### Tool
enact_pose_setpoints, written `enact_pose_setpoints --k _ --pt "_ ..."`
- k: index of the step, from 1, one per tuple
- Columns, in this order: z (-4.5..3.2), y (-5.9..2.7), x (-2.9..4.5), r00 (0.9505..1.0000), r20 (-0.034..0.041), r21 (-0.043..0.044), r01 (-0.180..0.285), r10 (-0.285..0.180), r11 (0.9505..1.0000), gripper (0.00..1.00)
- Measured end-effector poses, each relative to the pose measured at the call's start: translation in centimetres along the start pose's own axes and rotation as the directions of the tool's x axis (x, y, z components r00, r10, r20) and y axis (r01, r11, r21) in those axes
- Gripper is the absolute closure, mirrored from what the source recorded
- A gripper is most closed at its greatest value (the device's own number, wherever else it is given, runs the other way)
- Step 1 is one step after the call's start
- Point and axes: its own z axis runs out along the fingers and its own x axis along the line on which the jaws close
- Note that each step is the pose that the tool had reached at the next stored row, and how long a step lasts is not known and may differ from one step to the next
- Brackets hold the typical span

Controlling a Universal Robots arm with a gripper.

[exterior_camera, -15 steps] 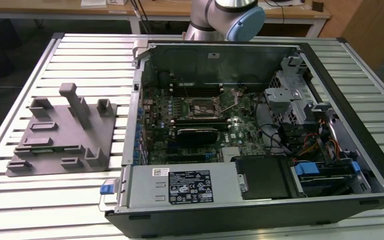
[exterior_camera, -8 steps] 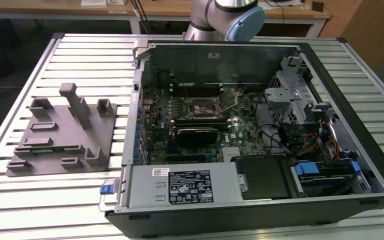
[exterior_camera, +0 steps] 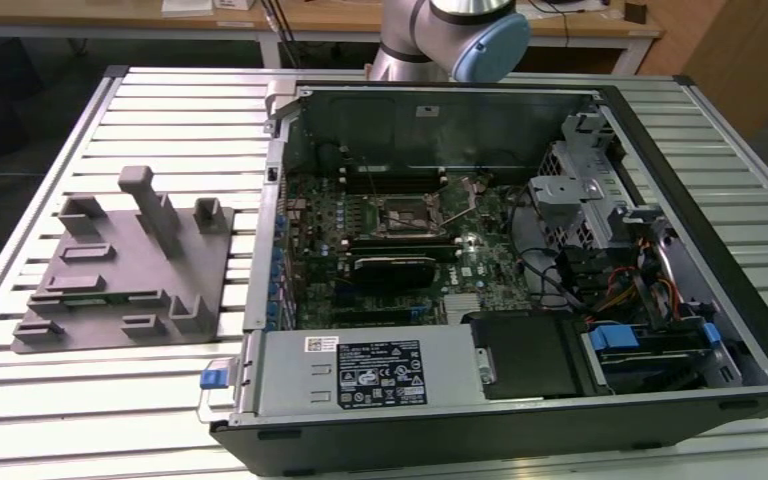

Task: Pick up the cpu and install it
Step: 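Pick up the cpu and move it towards the insertion slot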

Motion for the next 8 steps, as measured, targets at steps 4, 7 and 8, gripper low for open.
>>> enact_pose_setpoints --k 4,7,8 --pt "-0.15 0.01 0.0 1.0 0.0001 -0.0003 0.0 0.0 1.0 0.46" --pt "-0.16 0.01 0.0 1.0 0.0 -0.0003 0.0 0.0 1.0 0.46" --pt "-0.16 0.01 0.0 1.0 -0.0001 -0.0003 0.0 0.0 1.0 0.46"
